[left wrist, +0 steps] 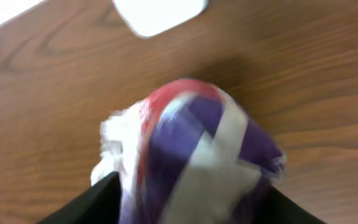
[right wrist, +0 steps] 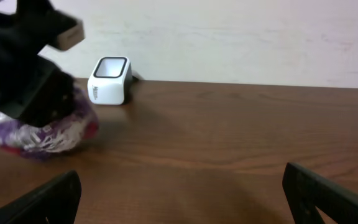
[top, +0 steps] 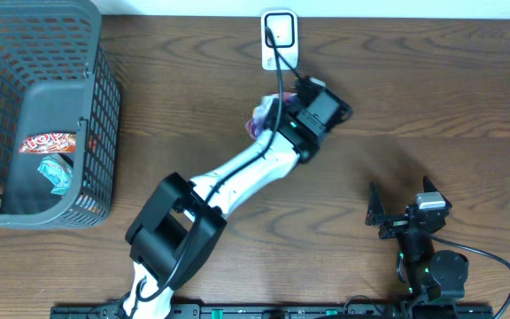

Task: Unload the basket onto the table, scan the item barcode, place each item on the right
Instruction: 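Swing the pack past the white scanner and set it on the table, then move the left gripper back into the grey basket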

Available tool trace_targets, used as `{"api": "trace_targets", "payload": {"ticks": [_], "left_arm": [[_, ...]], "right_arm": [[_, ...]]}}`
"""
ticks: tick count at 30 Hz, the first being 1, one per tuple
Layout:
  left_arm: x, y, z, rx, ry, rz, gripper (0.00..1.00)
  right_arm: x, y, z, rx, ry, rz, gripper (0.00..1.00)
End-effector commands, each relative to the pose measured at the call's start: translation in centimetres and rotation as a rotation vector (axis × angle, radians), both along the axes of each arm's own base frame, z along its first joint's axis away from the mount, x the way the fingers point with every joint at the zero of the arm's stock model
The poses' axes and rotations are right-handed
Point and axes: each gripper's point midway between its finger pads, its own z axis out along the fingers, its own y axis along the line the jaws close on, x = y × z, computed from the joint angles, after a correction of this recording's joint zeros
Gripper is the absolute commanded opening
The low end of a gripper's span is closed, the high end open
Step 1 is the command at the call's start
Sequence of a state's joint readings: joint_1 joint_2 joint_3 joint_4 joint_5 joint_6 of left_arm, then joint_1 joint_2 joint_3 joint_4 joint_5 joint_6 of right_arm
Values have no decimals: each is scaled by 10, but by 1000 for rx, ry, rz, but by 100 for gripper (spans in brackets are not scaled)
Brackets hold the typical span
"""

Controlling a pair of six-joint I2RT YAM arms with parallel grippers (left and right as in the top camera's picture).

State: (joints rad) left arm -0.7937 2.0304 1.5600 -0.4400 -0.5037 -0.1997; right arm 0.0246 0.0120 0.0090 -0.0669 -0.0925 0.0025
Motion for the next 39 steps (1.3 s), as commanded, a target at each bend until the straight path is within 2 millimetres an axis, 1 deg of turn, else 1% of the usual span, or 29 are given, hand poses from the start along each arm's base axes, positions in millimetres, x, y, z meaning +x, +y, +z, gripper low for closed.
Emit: {"api": "trace_targets", "payload": {"ticks": [1, 3, 5, 7, 10, 12, 15, 17, 18, 21, 22, 23, 24, 26, 28, 29, 34, 39], "left_arm": [[3, -3, 38, -20, -79, -15, 72], [6, 0, 65, -59, -118, -6, 72], [10, 8, 98, -111, -172, 14, 72], [14, 23, 138, -172, -239, 42, 72], [15, 54, 196, -262, -345, 93, 72], [13, 78, 232, -311, -412, 129, 73], [7, 124, 276, -360, -501, 200, 72], [2, 158, 299, -379, -556, 259, 73], [0, 179, 311, -386, -587, 296, 73], [-10, 229, 336, -393, -661, 392, 73], [-15, 251, 345, -390, -689, 434, 73], [-19, 263, 349, -386, -702, 459, 74], [-23, 274, 351, -380, -711, 482, 80], [-31, 298, 354, -360, -721, 534, 84], [-38, 315, 351, -334, -708, 575, 94], [-40, 323, 348, -320, -696, 593, 96], [-47, 355, 331, -256, -639, 678, 98], [-54, 392, 319, -205, -609, 781, 98]], "right_arm": [[0, 1, -1, -11, -1, 5, 99], [0, 1, -1, -11, -1, 5, 99], [0, 1, -1, -11, -1, 5, 99], [0, 1, -1, -11, -1, 5, 99], [0, 1, -1, -11, -1, 5, 99], [0, 1, -1, -11, -1, 5, 99], [0, 1, -1, -11, -1, 5, 99], [0, 1, -1, -11, -1, 5, 99], [0, 1, -1, -11, -1, 5, 99], [0, 1, -1, -11, -1, 5, 99], [0, 1, -1, -11, -1, 5, 99], [0, 1, -1, -11, -1, 5, 99], [0, 1, -1, -11, -1, 5, 99], [0, 1, -1, -11, -1, 5, 99], [0, 1, -1, -11, -1, 5, 99], [0, 1, -1, -11, -1, 5, 99], [0, 1, -1, -11, -1, 5, 99], [0, 1, -1, -11, -1, 5, 99]]}}
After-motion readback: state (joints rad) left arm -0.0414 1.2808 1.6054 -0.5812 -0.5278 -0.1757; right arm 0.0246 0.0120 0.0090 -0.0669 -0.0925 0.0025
